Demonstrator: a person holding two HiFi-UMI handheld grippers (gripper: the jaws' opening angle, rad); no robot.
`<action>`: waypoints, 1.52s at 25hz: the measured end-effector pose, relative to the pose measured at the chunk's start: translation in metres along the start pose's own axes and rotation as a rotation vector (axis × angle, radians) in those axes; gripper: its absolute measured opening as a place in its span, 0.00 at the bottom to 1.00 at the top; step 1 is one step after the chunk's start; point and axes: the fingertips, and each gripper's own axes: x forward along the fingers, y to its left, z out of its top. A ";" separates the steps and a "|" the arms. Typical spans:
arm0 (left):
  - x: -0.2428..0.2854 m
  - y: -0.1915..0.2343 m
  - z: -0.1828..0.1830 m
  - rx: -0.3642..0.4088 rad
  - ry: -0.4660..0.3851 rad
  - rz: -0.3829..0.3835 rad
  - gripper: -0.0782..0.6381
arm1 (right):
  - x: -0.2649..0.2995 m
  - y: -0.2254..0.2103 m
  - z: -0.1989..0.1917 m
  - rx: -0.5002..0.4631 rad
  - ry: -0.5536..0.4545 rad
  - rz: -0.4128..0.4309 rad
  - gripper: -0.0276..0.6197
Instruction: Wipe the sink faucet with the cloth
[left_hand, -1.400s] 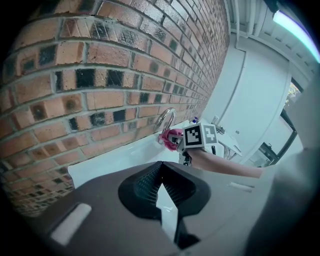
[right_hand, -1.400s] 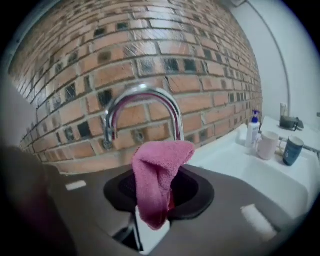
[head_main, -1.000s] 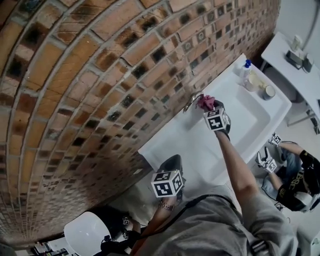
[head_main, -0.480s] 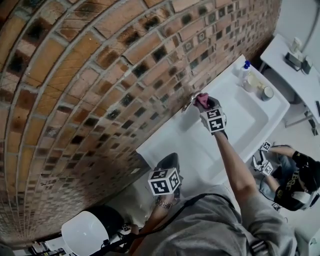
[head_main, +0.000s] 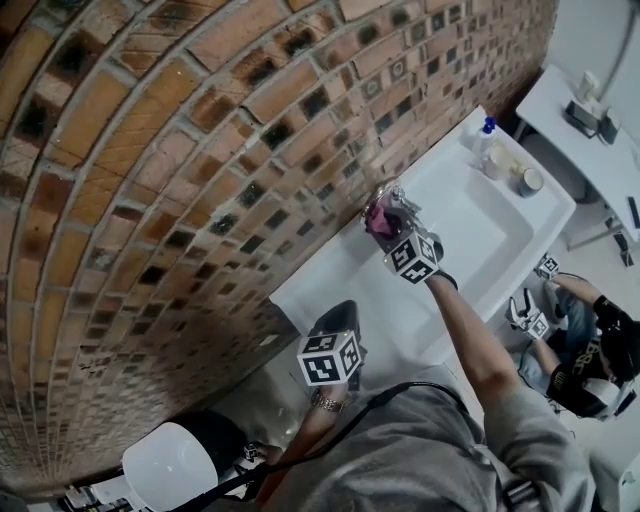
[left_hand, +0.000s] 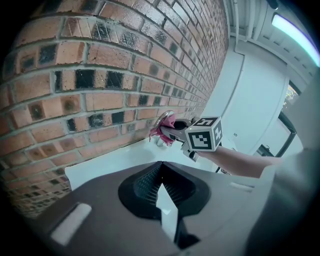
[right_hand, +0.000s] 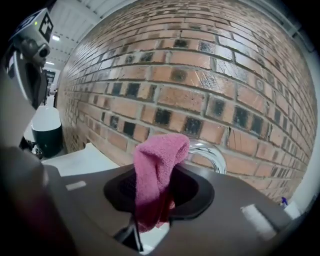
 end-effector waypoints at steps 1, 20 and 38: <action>0.000 -0.001 0.000 0.002 0.000 -0.003 0.13 | -0.001 0.004 0.000 -0.027 0.008 0.022 0.23; -0.006 0.010 -0.004 -0.015 0.003 0.024 0.13 | -0.016 -0.051 0.077 -0.152 -0.145 -0.176 0.24; 0.006 0.010 -0.011 -0.023 0.046 0.018 0.13 | 0.031 -0.125 -0.125 0.508 0.213 -0.113 0.20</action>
